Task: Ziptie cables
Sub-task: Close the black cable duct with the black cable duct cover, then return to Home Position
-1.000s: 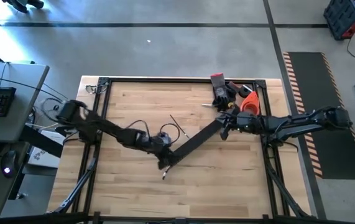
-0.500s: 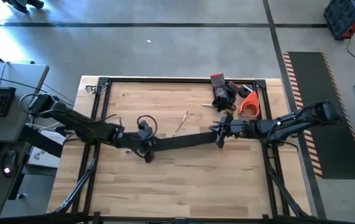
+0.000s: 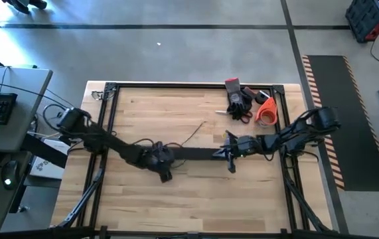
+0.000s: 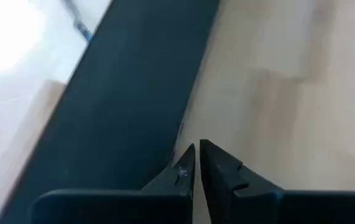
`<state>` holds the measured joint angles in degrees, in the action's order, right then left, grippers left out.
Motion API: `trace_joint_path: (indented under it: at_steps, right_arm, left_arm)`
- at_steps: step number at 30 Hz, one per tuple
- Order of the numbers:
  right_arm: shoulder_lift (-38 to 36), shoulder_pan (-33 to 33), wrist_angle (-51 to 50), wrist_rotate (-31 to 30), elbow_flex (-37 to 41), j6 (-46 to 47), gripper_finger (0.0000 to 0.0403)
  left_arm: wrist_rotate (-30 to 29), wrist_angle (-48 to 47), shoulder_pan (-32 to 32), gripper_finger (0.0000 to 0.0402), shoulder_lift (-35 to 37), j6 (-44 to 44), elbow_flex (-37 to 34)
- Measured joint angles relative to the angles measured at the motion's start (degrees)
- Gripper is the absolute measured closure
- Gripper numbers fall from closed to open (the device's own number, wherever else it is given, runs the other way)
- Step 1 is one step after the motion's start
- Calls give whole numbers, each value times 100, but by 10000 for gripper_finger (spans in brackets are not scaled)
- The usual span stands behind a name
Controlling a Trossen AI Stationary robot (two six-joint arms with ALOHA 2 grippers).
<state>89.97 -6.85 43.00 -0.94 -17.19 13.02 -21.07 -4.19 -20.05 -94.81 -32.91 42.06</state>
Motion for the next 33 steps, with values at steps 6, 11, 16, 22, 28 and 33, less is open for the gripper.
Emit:
trace_joint_path:
  at_steps: [6, 11, 16, 22, 28, 33]
  right_arm:
    - [-61, -2, -225, -697, -164, -244, 403]
    - [-1209, 96, -1631, -1544, -138, -618, 403]
    - [-2914, 393, -3118, -1665, -142, -819, 403]
    - [-4834, 692, -3803, -619, -84, -1316, 403]
    - [-6572, 1707, -4554, 749, 179, -1034, 403]
    - [-7783, 2147, -5180, 1233, 472, -630, 403]
  left_arm:
    - [-954, 210, 504, 401, -490, 800, 3]
    - [-879, 812, 898, 401, -474, 1436, 55]
    - [-799, 721, 935, 401, -268, 1608, 411]
    - [-819, 572, 812, 401, 773, 1333, 445]
    - [-634, 637, 1179, 401, 2445, 1414, -197]
    - [32, 741, 1946, 401, 3914, 1393, -1147]
